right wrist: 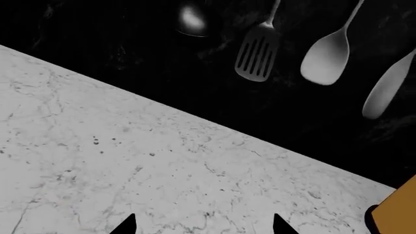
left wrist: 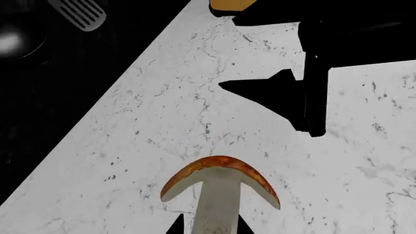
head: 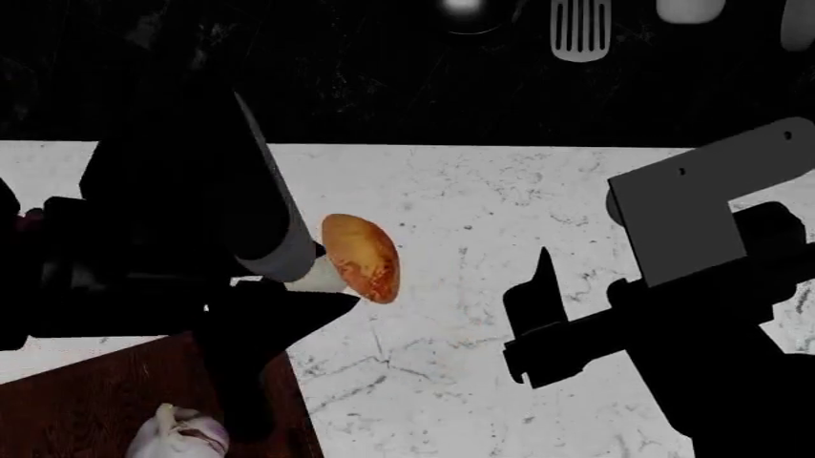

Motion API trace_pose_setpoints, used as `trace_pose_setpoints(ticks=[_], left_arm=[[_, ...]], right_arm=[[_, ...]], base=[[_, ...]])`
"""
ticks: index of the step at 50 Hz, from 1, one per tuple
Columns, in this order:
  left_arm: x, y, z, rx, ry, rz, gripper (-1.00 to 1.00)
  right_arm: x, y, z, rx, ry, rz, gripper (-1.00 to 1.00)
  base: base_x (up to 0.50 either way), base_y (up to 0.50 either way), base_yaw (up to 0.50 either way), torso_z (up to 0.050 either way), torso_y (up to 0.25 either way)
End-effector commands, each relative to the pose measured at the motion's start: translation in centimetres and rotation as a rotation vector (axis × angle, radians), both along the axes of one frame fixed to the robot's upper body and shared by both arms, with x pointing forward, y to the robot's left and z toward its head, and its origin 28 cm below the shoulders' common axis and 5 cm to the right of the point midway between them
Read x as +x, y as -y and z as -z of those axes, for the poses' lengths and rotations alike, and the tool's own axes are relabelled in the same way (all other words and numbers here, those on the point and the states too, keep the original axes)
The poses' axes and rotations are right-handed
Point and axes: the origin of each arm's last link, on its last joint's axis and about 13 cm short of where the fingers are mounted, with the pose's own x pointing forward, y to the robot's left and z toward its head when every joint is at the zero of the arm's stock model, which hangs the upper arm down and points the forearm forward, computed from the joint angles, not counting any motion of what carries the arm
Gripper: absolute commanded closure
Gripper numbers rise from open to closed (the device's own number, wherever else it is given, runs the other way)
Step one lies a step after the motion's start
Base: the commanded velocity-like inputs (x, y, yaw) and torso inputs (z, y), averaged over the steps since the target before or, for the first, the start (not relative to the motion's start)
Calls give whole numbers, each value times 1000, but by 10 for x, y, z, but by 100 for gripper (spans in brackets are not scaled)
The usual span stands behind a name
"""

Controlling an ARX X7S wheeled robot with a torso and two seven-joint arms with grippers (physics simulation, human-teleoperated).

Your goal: Clear the non-vegetable object off the cutting board and place the vegetables onto it.

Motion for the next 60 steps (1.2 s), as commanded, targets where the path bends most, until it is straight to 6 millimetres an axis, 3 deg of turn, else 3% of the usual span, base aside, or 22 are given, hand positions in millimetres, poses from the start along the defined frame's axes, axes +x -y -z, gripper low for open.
trace_pose_setpoints(ticks=[1,6,18,40,60], left_arm=[[-20,-34,-21,-18,49,-86,100],[-27,-47,-29,-29,72,-126,100],[-48,-80,-25,20,73,-254,100],[-111,-103,17,-17,25,-365,100],[-110,-108,43,-55,-14,-442,100]], right_arm=[[4,-2,-8,-11,13,-11,-100],[8,-3,-10,-13,19,-18,-100],[9,-4,-7,-7,21,-24,-100],[12,-7,-1,1,15,-33,-100],[9,-7,0,8,15,-29,-100]], base=[[0,0,0,0,0],[0,0,0,0,0],[0,0,0,0,0],[0,0,0,0,0],[0,0,0,0,0]])
